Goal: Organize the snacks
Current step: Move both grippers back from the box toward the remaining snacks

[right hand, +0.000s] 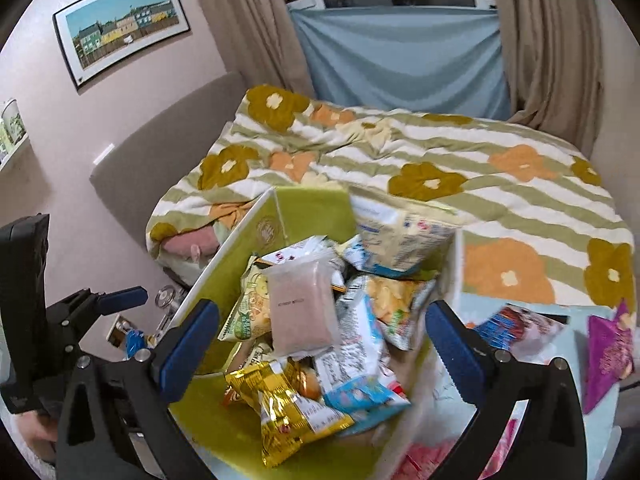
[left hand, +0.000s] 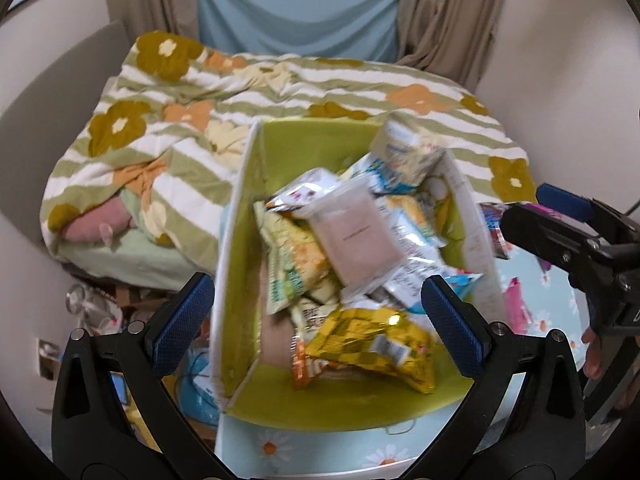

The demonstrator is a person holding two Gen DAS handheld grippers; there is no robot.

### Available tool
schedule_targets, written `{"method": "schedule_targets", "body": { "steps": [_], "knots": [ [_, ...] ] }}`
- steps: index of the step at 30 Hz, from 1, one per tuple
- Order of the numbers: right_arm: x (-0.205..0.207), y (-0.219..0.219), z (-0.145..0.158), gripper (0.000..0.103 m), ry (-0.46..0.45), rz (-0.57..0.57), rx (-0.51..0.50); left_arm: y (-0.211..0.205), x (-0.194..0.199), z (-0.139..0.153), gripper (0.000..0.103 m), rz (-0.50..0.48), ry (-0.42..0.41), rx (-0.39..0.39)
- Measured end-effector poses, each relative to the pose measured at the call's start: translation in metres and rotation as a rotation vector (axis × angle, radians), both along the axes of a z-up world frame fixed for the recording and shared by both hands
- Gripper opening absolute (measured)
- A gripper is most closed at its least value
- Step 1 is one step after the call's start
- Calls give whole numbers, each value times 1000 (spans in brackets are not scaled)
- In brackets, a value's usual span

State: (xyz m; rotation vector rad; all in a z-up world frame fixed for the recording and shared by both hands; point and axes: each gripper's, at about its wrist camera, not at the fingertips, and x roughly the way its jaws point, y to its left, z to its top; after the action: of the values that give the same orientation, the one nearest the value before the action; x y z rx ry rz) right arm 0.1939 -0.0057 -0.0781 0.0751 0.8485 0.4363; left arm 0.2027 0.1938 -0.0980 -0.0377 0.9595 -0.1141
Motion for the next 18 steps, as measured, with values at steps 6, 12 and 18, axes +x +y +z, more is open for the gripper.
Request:
{"method": "schedule_targets", "body": {
  "steps": [6,12,18],
  "knots": [
    [-28,-39,21,103,-50,-108,-34,-35,-4,13,103,-85,-35,-30],
    [-50,-91,37,103,-92,-209,-67,-93,-14,21,103,-182,-58,-6],
    [-60,-165,38,103,-106,-292,-72,-159,-25,14,103,-212,-51,10]
  ]
}}
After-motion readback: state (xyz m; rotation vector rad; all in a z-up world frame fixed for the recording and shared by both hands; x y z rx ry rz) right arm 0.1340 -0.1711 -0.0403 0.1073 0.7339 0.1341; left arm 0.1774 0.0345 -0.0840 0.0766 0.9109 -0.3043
